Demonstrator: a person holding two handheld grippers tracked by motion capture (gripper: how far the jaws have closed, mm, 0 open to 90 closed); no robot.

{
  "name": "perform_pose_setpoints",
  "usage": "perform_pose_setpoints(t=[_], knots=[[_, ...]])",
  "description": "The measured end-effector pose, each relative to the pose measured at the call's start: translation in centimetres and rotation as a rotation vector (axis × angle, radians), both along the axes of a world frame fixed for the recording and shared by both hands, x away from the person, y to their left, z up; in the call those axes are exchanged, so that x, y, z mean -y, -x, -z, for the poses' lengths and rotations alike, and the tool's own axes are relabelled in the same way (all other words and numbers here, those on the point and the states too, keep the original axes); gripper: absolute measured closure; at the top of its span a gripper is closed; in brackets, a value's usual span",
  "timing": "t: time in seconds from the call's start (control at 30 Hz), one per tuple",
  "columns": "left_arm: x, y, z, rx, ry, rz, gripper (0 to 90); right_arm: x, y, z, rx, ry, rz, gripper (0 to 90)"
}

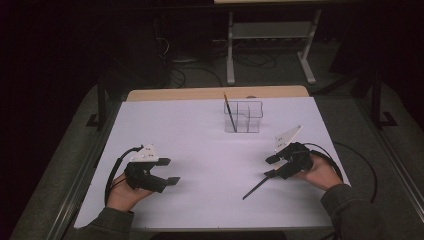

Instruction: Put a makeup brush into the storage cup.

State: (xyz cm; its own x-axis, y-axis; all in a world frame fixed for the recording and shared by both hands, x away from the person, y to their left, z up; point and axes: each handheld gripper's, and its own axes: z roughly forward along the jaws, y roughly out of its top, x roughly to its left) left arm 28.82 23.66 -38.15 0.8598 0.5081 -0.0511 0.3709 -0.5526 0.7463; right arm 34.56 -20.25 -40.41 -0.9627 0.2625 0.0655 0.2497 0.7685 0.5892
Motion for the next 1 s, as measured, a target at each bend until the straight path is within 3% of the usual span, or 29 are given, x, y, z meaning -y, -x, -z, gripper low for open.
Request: perform_pose_setpoints(t=[0.53, 1.0], knots=[[-0.1, 0.0, 0.0, -0.001, 0.007, -0.006, 26.4, -1.2, -0.2, 1.6, -0.018, 0.087, -0.073, 55.5], [-0.1, 0.0, 0.0, 0.003, 0.001, -0.003, 26.4, -1.8, -0.2, 2.1, 0.014, 0.168, -0.124, 66.8]])
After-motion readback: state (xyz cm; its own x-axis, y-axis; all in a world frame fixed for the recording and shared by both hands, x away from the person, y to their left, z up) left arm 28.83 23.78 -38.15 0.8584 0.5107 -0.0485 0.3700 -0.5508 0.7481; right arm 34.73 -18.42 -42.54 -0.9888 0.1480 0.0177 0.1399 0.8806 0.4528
